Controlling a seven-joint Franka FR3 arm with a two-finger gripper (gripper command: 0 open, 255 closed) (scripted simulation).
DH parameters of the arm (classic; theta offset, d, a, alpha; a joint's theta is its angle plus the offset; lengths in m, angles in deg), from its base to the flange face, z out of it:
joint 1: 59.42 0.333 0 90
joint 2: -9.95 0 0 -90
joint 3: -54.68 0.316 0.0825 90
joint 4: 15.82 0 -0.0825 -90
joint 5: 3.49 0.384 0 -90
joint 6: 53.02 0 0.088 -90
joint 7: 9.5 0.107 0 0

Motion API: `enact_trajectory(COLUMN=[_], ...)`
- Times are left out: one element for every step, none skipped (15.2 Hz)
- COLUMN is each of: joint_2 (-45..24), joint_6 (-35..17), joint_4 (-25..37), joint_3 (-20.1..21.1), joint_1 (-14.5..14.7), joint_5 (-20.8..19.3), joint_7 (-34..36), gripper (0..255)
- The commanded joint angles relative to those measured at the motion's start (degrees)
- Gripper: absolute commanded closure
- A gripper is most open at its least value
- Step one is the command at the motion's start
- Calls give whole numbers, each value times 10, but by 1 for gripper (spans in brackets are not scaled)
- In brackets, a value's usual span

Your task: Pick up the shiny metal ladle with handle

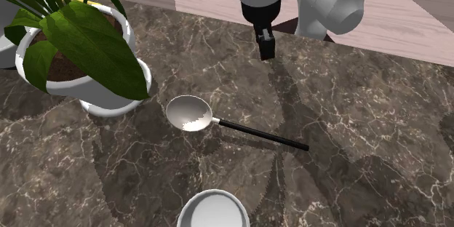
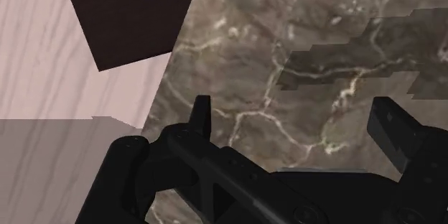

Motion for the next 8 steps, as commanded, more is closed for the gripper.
enact_trajectory(joint_2=[-33, -49, -65, -82, -99, -117, -136, -155], joint_6=[-6, -10, -13, -16, -19, -22, -25, -27], joint_4=[33, 49, 65, 82, 99, 118, 137, 157], joint_3=[25, 36, 47, 57, 67, 77, 87, 97], joint_1=[-1, -3, -4, -5, -7, -8, -9, -10], joint_5=[15, 19, 23, 26, 28, 29, 28, 27], joint_7=[52, 76, 99, 123, 147, 171, 196, 220], gripper=[0, 0, 0, 0, 0, 0, 0, 0])
